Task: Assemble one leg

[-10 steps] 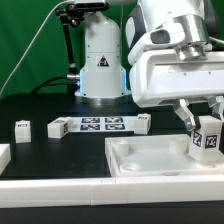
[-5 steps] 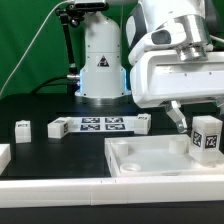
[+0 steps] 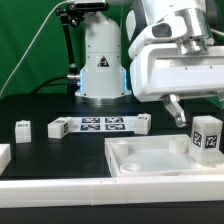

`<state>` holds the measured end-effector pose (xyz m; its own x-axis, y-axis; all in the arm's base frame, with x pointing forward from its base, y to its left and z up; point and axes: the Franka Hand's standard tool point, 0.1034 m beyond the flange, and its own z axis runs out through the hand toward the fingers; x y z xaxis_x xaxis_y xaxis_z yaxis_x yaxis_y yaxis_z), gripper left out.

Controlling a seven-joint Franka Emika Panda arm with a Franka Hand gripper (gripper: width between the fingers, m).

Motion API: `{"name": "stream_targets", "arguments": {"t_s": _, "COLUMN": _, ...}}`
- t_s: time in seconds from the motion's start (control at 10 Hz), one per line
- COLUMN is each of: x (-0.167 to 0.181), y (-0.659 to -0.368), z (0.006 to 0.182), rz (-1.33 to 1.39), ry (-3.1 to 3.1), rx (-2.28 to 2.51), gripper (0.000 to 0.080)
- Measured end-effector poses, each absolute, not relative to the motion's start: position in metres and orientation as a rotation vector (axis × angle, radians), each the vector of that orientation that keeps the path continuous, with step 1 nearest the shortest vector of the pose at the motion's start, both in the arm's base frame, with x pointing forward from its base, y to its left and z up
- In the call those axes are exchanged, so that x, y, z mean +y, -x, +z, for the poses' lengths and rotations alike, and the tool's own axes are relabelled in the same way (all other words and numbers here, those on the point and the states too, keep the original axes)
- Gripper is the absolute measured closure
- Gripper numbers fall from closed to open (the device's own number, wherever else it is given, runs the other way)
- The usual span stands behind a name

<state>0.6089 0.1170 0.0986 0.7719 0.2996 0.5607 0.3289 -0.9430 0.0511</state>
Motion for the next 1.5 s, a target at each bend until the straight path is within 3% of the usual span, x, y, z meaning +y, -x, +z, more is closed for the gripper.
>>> {"name": "stream_targets", "arguments": {"t_s": 0.2, "x": 0.113, "y": -0.611, "z": 0.099, "rz": -0.885, "ry": 2.922, "rx": -0.523, "gripper": 0.0151}}
{"name": "stream_targets", "arguments": {"t_s": 0.4, "x": 0.112, "y": -0.61, "z": 0.089, "rz": -0.816, "ry": 2.94, "rx": -0.526, "gripper": 0.0151}}
{"name": "stream_targets", "arguments": {"t_s": 0.7, "x": 0.12, "y": -0.612, "z": 0.084, "rz": -0.473, "ry": 2.998, "rx": -0.559, "gripper": 0.0151}}
{"name": "stream_targets", "arguments": {"t_s": 1.1, "x": 0.125, "y": -0.612, "z": 0.09, "rz": -0.026, "ry": 3.024, "rx": -0.573, "gripper": 0.0151}}
{"name": "stream_targets", "arguments": {"t_s": 1.5, "x": 0.112, "y": -0.621, "z": 0.09, "rz": -0.067, "ry": 3.034, "rx": -0.553, "gripper": 0.0151}}
